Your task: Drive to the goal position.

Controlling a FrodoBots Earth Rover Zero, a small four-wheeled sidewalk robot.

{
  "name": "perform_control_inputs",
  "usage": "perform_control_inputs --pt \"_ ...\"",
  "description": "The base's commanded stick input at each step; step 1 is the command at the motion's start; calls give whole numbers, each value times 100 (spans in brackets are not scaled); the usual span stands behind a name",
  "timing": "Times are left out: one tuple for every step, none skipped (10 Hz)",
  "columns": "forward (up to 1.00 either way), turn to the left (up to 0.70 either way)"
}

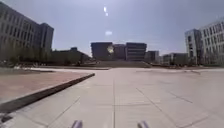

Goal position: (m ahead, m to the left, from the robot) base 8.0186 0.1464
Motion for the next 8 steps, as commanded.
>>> perform_control_inputs --pt "85 0" --pt "85 0" --pt "85 0" --pt "85 0" --pt "85 0" --pt "85 0" --pt "85 0" --pt "85 0"
